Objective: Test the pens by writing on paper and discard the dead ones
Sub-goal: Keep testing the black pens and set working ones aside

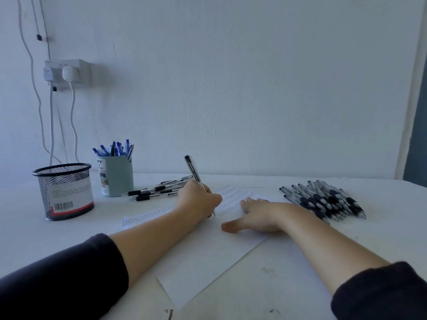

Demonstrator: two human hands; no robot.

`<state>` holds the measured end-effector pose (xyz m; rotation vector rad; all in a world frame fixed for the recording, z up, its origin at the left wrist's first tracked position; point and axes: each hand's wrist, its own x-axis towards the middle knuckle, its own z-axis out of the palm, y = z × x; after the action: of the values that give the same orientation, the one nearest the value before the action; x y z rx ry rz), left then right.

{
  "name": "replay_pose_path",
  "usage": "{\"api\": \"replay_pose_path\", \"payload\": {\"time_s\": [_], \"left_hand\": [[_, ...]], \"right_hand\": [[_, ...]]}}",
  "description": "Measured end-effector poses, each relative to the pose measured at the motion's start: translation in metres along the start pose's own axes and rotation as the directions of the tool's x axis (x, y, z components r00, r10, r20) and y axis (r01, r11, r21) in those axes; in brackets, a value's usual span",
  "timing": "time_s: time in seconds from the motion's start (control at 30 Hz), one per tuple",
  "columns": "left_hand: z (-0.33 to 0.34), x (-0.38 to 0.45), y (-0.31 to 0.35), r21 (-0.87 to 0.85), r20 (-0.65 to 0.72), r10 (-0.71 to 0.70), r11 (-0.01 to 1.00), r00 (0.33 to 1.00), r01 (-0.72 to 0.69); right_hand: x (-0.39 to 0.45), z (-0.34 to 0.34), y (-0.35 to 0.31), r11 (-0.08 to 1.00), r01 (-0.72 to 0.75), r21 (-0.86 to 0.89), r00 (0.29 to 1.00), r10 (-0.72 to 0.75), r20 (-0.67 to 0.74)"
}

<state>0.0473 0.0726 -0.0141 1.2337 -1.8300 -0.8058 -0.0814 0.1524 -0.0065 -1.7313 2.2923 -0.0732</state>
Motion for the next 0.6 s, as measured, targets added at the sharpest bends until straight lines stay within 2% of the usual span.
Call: {"api": "replay_pose_path", "payload": {"time_s": [0.6], "left_hand": [[0.0001, -0.0032, 0.0004, 0.015, -0.015, 0.018, 1.000, 1.000, -0.018]], "right_hand": [[-0.0010, -0.0004, -0.0003, 1.000, -0.001, -0.011, 1.000, 0.001, 0.000]]}}
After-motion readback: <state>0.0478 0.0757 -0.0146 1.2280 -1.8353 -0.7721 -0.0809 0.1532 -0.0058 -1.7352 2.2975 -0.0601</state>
